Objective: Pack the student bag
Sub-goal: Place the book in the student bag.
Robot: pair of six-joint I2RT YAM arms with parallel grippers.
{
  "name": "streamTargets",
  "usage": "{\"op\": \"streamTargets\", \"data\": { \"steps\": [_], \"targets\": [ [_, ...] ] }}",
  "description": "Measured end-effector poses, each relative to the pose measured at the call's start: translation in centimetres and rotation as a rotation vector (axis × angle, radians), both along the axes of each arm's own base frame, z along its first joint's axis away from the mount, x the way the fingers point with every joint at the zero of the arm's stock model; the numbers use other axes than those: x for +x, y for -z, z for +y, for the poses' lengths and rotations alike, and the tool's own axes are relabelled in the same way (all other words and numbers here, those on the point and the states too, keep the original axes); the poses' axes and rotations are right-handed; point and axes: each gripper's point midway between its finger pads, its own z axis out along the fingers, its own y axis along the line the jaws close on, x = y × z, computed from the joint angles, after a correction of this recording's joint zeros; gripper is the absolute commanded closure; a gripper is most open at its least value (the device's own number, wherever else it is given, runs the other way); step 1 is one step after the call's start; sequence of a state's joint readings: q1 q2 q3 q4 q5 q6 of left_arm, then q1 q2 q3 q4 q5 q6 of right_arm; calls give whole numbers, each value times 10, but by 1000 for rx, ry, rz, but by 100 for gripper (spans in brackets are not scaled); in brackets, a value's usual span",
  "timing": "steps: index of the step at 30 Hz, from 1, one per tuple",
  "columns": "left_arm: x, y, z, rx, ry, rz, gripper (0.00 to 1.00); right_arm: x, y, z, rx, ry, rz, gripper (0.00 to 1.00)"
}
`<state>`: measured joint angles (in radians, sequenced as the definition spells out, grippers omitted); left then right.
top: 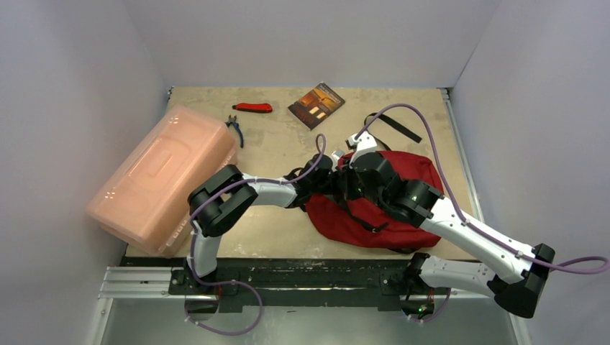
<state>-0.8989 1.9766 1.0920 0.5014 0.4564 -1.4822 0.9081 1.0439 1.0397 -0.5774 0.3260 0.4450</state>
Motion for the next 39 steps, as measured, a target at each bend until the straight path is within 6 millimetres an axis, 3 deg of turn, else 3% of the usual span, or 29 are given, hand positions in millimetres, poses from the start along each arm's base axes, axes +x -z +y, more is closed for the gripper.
{"op": "streamTargets", "data": {
  "steps": [4,6,8,11,17,20,26,29,31,32,33,37,39],
  "targets": [
    [6,8,0,25,-32,-11,27,-2,-2,-4,8,5,-10,100],
    [8,19,5,73,-53,-8,14,-3,-3,-6,12,7,-15,100],
    [9,27,10,115,-66,2,12,-2,-4,-8,11,15,-21,100],
    [8,22,23,162,-69,-13,11,-2,-2,-9,8,19,-23,100],
    [1,6,71,283,-81,-78,9,-2,0,-10,2,25,-24,100],
    [-9,-4,90,329,-67,-128,9,-1,2,-10,-1,26,-23,100],
    [-45,-6,153,435,-60,-220,9,-2,13,-8,-17,19,0,100],
    [-57,-12,184,477,-83,-284,9,-3,18,-4,-18,2,16,79],
    [-63,-27,204,478,-116,-347,9,-7,25,5,-6,-38,38,79],
    [-64,-40,216,467,-153,-397,9,-10,32,12,2,-73,58,49],
    [-65,-51,224,451,-183,-435,9,-13,39,19,9,-104,80,41],
    [-67,-97,263,387,-341,-590,9,-36,96,59,50,-287,255,28],
    [-67,-110,279,373,-405,-634,9,-52,122,68,63,-338,354,22]
  ]
}}
